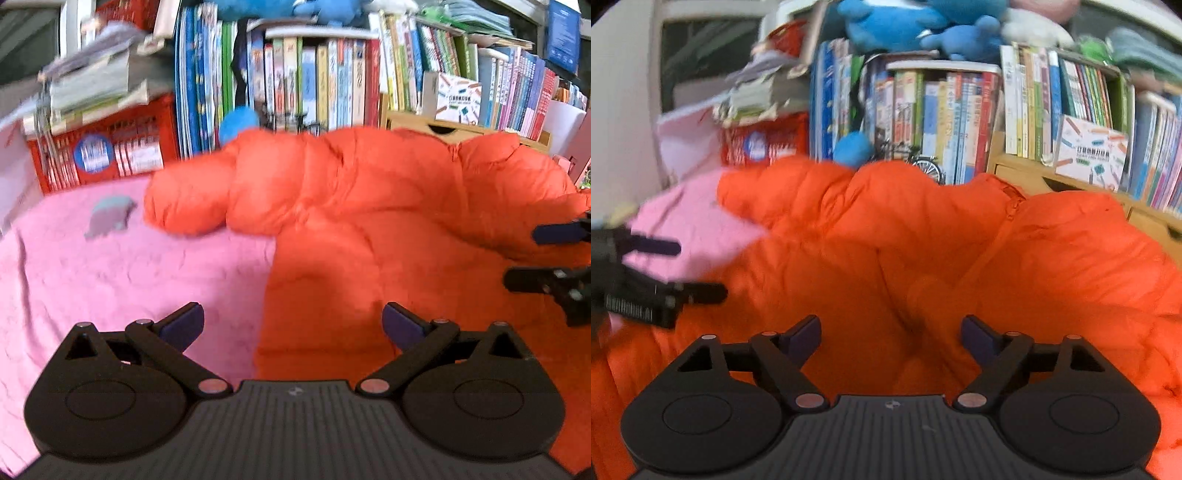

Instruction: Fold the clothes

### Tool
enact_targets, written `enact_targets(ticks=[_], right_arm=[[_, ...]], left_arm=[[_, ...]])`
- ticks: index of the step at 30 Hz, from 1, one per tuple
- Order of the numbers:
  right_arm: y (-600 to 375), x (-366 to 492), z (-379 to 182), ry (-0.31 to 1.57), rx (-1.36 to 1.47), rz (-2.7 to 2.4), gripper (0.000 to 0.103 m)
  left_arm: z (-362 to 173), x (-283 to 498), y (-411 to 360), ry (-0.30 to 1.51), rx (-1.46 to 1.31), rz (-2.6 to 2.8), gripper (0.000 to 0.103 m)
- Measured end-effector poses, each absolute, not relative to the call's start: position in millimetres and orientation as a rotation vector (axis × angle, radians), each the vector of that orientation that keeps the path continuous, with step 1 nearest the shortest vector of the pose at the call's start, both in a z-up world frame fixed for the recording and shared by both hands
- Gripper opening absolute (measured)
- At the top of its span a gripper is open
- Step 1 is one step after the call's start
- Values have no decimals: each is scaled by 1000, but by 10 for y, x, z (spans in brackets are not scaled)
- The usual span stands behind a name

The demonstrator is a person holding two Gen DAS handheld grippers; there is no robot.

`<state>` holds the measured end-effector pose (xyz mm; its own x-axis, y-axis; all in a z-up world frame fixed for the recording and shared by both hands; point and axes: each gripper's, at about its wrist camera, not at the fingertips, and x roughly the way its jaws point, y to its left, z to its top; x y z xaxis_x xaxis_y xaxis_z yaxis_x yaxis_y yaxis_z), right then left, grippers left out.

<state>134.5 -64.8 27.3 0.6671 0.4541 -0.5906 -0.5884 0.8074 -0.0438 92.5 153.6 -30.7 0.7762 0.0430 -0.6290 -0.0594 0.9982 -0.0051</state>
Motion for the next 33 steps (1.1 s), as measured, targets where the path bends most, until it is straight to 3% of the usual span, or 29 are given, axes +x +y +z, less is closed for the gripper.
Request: enact_targets(ticks=[18, 22, 24, 25, 26, 27, 29, 33], right_arm=[[-2098, 1169, 196, 582, -56, 192, 93], [-2318, 1352, 94, 602, -28, 136, 91], [-2336, 1489, 29, 626, -24, 145, 72], [-2329, 1553, -3, 640, -18, 167, 65], [-2297, 1613, -30, 654, -11, 208, 46], [-2245, 1666, -50, 661, -8, 252, 40], [-2086, 1756, -65, 652, -31, 305, 40], [-1730, 1968, -73, 632, -64, 367, 40]], left_arm=[[-401, 1525, 1504, 735, -50, -51, 103], [-438, 1504, 1415, 750, -13, -77, 89], [-429, 1455, 1415, 743, -11, -78, 78], [-416, 1426, 1439, 736, -21, -74, 63], [-398, 1396, 1473, 729, -35, -68, 48], [-388, 1357, 1510, 723, -45, -65, 43], [-374, 1267, 1588, 715, -62, -61, 35], [-393, 1017, 1678, 706, -26, -21, 35]])
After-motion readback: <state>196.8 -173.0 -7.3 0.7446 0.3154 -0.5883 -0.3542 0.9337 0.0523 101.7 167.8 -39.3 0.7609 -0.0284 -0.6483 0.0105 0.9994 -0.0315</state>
